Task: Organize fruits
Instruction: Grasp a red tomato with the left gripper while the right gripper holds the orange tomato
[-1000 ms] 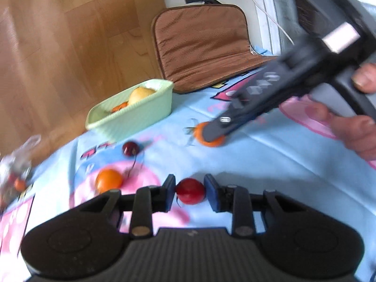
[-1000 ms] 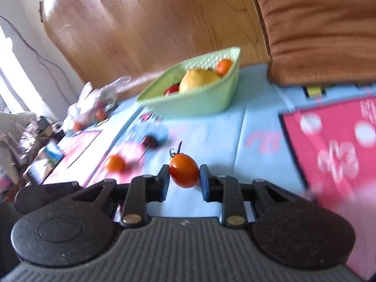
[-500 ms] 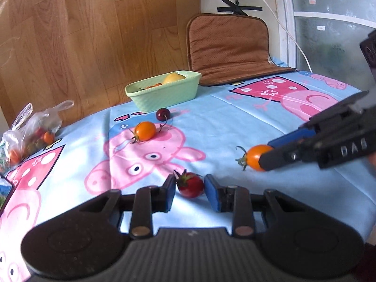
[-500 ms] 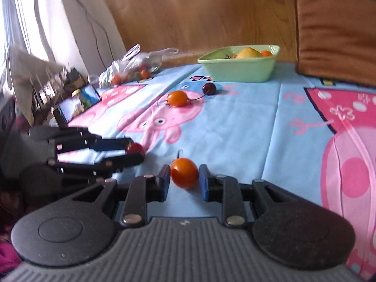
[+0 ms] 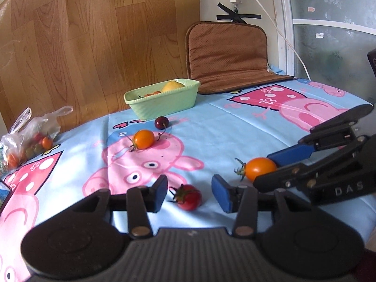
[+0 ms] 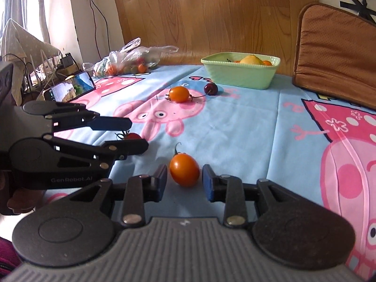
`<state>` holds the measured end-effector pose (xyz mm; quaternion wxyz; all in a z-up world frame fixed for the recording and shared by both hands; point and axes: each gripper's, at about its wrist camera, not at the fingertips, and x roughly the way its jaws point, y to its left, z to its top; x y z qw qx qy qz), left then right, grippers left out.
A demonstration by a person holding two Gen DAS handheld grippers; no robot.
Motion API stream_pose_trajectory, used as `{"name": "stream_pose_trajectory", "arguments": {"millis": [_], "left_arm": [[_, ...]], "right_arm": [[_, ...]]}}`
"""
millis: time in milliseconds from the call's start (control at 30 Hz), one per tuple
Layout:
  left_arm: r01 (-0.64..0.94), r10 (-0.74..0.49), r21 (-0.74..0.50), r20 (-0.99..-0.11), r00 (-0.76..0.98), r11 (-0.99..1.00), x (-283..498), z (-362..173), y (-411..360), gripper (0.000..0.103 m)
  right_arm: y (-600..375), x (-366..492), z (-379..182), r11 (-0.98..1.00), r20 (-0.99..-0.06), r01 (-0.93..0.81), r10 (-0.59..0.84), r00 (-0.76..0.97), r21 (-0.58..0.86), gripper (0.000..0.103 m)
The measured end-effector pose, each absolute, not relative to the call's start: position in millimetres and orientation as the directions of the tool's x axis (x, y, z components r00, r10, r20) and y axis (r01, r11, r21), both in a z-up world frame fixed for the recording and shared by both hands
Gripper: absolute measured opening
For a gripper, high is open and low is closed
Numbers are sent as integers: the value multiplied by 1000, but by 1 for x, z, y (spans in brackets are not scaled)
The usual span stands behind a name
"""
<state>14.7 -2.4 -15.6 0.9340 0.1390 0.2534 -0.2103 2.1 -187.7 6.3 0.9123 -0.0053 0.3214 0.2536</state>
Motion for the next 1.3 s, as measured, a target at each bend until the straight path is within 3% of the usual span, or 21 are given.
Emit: {"name": "stream_pose_trajectory", "arguments": {"millis": [133, 233, 300, 1300], "left_arm": [[466, -325, 136, -550, 769, 874, 18, -20, 0, 42], [469, -334, 112, -561, 757, 876, 20, -21, 2, 26], [468, -335, 108, -561, 757, 877, 20, -21, 2, 26], [452, -343, 66, -555, 758, 890, 5, -21, 4, 27]], "right_arm": [[-184, 0, 5, 872, -585, -473, 449, 676, 123, 45], [-181, 1, 3, 872, -586, -477, 443, 679, 106, 43], [-179, 1, 1, 874, -590, -475, 436, 679, 99, 31], [-179, -3, -3, 893, -556, -435, 423, 716, 120, 32]]}}
